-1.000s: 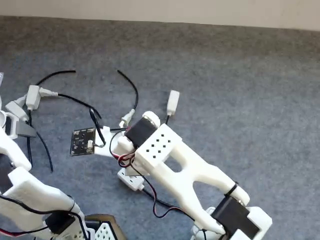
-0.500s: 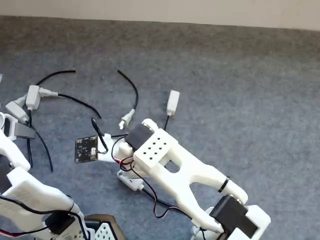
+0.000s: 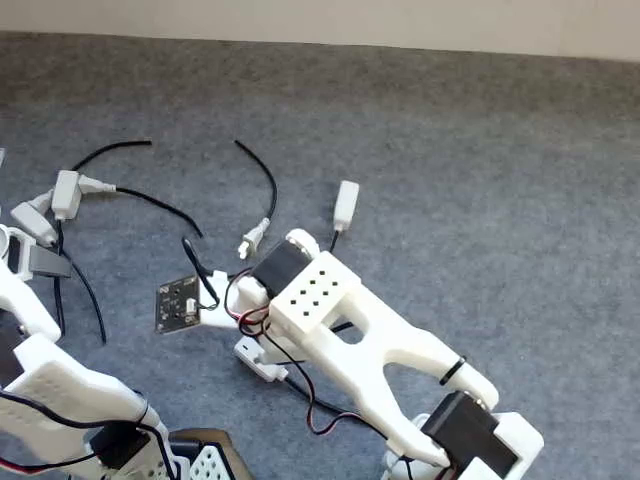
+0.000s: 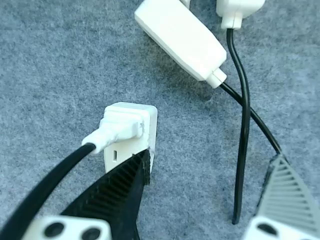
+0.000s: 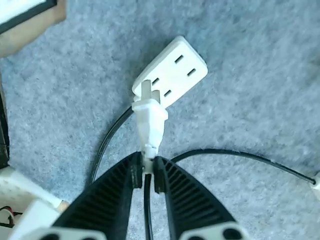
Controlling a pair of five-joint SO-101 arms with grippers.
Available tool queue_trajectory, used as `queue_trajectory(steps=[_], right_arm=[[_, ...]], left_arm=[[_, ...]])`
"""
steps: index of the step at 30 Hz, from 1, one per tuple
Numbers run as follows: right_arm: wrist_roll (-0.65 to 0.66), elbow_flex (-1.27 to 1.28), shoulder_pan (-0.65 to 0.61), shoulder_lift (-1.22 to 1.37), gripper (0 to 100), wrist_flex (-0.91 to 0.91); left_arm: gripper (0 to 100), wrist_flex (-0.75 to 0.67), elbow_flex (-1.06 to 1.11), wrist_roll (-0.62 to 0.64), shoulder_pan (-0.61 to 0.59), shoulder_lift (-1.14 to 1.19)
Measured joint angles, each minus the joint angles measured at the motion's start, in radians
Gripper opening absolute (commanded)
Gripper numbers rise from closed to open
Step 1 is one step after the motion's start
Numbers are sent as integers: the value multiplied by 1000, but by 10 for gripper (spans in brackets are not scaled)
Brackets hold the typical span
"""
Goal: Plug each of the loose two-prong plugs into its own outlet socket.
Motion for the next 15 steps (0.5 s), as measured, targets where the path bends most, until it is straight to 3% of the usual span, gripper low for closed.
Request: queue_trajectory(steps=[6, 11, 15], right_arm=[[-26, -5, 34, -2, 5, 6], [-256, 2, 175, -110, 5, -218], [-351, 209, 186, -313, 5, -456]], left_arm=[[359, 0, 0, 0, 2, 0], [361, 163, -25, 3, 124, -6], [362, 252, -28, 51, 272, -112]])
